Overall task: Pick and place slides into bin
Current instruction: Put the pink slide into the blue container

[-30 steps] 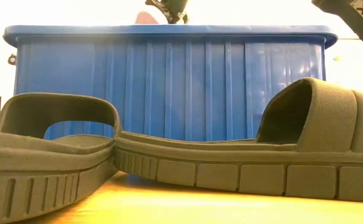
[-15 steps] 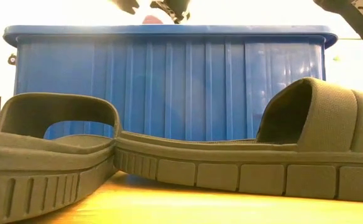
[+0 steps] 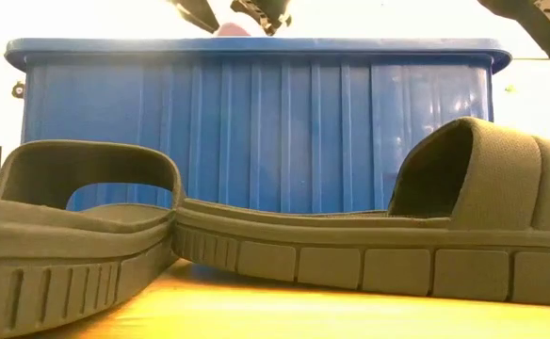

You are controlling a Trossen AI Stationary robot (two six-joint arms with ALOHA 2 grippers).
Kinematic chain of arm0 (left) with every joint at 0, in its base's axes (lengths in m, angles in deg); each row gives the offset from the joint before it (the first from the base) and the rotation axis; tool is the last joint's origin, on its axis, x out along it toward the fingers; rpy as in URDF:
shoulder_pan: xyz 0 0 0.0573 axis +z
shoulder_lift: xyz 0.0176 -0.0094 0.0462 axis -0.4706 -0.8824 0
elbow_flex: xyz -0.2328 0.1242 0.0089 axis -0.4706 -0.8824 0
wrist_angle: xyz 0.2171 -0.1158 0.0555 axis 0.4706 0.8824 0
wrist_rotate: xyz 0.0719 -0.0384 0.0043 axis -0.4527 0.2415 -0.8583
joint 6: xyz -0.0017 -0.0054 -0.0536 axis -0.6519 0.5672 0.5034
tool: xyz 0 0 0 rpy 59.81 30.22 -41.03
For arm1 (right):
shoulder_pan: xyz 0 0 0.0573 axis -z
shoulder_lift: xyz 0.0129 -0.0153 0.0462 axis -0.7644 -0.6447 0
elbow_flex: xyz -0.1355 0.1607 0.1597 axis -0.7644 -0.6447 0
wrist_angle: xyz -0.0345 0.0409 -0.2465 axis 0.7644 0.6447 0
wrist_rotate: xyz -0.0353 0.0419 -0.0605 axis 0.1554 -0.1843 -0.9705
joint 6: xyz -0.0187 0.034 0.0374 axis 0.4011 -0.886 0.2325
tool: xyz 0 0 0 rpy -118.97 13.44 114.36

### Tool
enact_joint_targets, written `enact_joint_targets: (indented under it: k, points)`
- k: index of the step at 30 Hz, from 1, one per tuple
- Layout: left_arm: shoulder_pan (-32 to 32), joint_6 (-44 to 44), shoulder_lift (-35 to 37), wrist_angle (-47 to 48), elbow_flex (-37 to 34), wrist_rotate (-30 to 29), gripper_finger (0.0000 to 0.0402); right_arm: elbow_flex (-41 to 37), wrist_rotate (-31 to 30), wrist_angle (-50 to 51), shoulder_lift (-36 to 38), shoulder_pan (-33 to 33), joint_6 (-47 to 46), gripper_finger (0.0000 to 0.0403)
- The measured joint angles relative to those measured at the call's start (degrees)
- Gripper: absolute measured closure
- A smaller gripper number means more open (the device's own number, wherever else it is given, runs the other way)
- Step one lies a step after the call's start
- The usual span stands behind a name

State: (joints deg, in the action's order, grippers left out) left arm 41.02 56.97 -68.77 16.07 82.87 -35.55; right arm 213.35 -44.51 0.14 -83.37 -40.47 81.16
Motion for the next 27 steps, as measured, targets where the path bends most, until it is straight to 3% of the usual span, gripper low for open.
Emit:
enact_joint_targets:
  k: [10, 18, 27]
  points:
    - [0.0, -0.4, -2.2, -1.9, 0.0, 0.3, 0.0180, 0.3, -0.3, -1.0, 0.1, 0.0, -2.6, 0.0394]
    - [0.0, -0.2, -4.9, -2.7, -0.1, -8.4, 0.0180, 0.3, -3.9, -0.2, 0.1, -0.3, -2.5, 0.0394]
    - [-0.5, -4.0, -4.5, -2.5, 0.1, -8.6, 0.0180, 0.4, -1.9, 0.2, 0.5, -0.5, 5.2, 0.0394]
